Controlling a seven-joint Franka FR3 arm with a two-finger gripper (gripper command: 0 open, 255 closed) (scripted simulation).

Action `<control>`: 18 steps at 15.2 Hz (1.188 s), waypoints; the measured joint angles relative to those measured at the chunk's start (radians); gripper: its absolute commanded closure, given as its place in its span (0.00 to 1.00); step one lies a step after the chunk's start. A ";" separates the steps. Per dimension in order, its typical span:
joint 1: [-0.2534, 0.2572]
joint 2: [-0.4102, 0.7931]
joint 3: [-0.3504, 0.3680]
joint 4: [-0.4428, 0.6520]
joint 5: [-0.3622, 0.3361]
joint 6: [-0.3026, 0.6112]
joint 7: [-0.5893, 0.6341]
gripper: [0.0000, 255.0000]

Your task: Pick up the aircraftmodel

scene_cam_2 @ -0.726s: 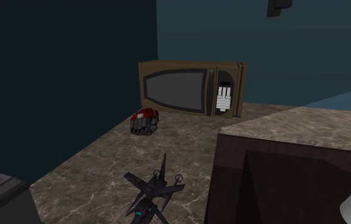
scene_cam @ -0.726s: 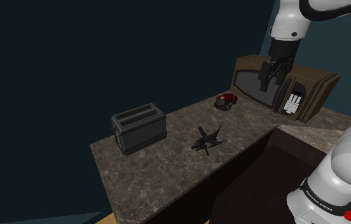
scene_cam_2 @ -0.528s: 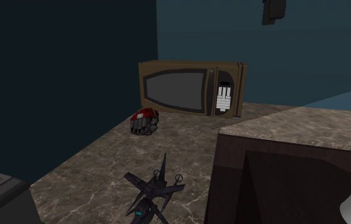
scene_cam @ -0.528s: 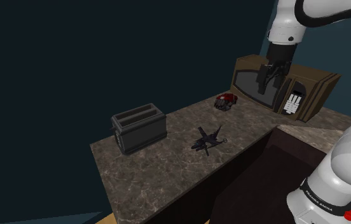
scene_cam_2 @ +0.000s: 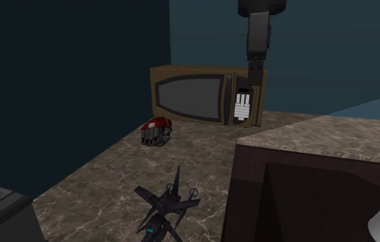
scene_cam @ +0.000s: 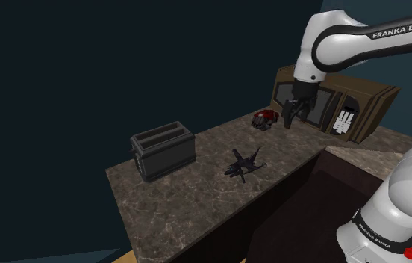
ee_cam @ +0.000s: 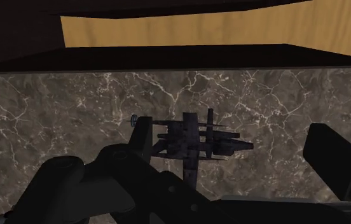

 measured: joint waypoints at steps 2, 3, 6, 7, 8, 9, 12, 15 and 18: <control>0.002 0.052 -0.009 -0.024 0.007 0.078 -0.012 0.00; 0.005 0.082 -0.013 -0.038 0.012 0.122 -0.018 0.00; 0.008 0.177 -0.032 -0.058 0.026 0.240 -0.048 0.00; 0.010 0.212 -0.039 -0.062 0.032 0.280 -0.060 0.00; 0.015 0.252 -0.044 -0.062 0.041 0.321 -0.068 0.00; 0.018 0.288 -0.050 -0.061 0.049 0.356 -0.080 0.00; 0.030 0.412 -0.069 -0.052 0.085 0.472 -0.126 0.00; 0.048 0.549 -0.080 -0.027 0.143 0.581 -0.178 0.00; 0.055 0.679 -0.086 0.021 0.216 0.660 -0.249 0.00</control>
